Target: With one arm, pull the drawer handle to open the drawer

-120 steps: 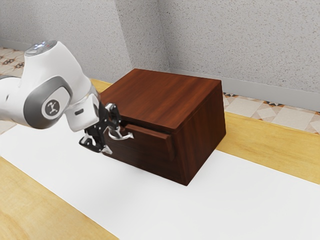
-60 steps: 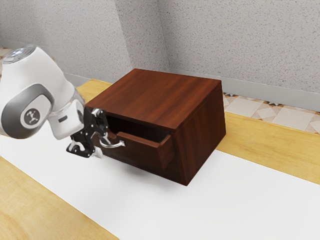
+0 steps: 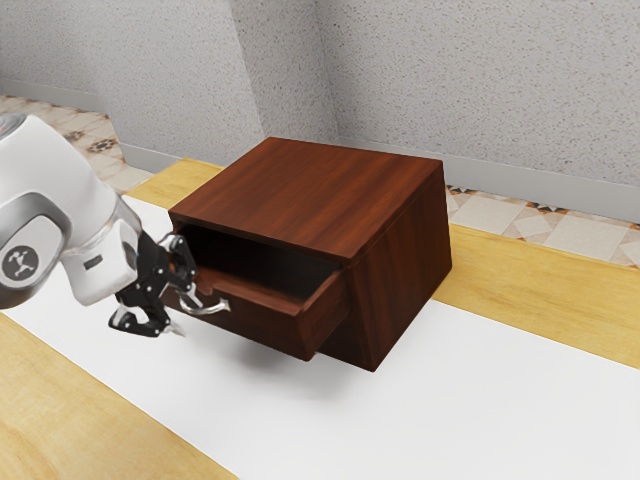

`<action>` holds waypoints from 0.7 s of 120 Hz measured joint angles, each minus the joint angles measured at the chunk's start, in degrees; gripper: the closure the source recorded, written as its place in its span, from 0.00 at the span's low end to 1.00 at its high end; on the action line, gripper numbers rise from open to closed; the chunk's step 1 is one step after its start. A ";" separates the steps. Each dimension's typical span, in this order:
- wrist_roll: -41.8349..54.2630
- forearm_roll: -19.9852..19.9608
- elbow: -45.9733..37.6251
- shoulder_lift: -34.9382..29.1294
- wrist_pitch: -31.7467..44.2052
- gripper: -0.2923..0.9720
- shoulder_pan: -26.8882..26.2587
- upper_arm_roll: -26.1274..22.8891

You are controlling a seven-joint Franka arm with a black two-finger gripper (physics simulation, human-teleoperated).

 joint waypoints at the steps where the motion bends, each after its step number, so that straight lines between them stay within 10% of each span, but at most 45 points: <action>1: -0.02 0.00 -0.12 -0.14 0.00 0.61 0.00 0.00; 51: -1.56 1.87 -8.20 -14.25 -1.76 0.62 -0.89 -0.67; 66: -2.62 2.79 13.95 -16.05 -9.83 0.46 -1.22 -9.77; 84: -5.28 1.33 44.65 8.77 -25.38 0.34 -0.75 -11.39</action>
